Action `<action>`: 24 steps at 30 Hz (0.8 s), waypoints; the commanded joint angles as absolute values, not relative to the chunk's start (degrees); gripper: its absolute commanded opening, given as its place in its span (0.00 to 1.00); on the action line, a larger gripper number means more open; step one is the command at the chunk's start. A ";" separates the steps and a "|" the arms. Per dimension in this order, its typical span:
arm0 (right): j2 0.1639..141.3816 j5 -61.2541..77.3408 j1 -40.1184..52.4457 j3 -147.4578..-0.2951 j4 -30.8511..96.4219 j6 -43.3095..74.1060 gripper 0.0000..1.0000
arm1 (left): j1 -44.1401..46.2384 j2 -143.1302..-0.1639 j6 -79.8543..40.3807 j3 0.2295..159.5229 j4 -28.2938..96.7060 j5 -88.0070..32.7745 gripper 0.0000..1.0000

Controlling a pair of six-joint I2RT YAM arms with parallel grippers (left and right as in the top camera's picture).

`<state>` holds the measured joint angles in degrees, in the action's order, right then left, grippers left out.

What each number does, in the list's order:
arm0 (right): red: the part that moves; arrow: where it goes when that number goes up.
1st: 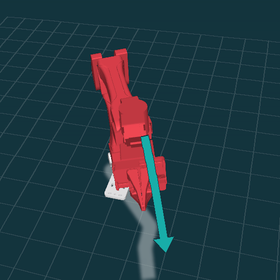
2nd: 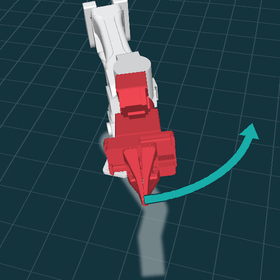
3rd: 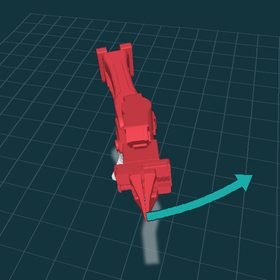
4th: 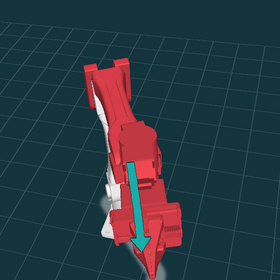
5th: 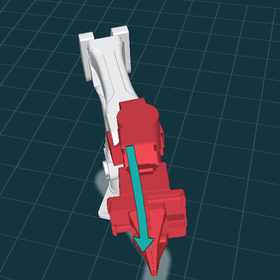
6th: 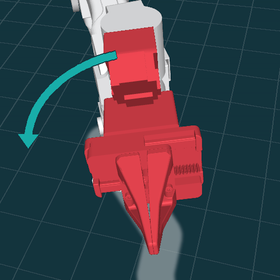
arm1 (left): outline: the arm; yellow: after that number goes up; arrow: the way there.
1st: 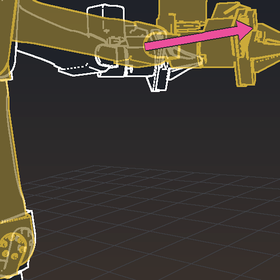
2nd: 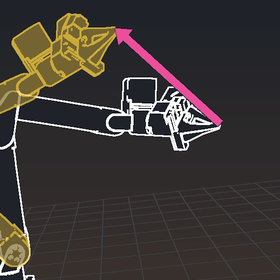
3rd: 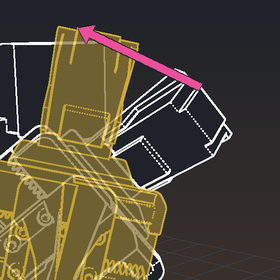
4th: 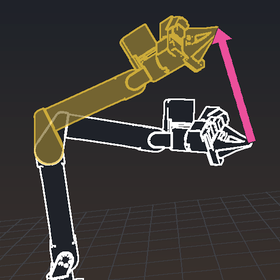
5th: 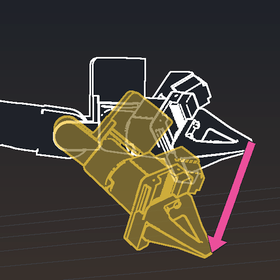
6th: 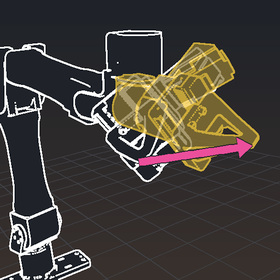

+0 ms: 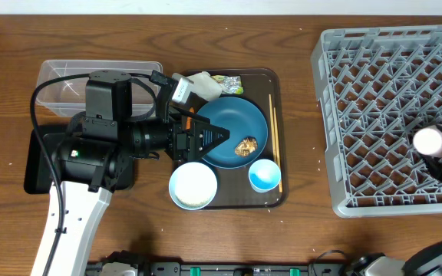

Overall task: Sort waste into correct bins and load items into the dishwasher rack
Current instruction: 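Carry pink cup with right gripper and place it in the dish rack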

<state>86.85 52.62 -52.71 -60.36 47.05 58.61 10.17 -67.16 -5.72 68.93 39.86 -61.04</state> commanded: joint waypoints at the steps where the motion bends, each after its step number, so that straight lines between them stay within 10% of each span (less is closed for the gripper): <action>1: 90.11 58.94 -53.30 -61.49 47.24 59.44 0.58 | 9.89 -67.09 -4.71 69.71 39.88 -60.34 0.83; 10: 90.67 68.07 -56.64 -62.00 37.43 61.91 0.95 | 9.89 -67.09 -4.71 69.71 39.88 -60.34 0.83; 24: 68.51 68.90 -45.84 -66.96 16.34 46.30 0.99 | 9.89 -67.09 -4.71 69.71 39.86 -60.31 0.83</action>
<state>72.42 67.24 -50.61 -66.19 16.58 54.13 10.17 -67.16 -5.72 68.93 39.88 -60.82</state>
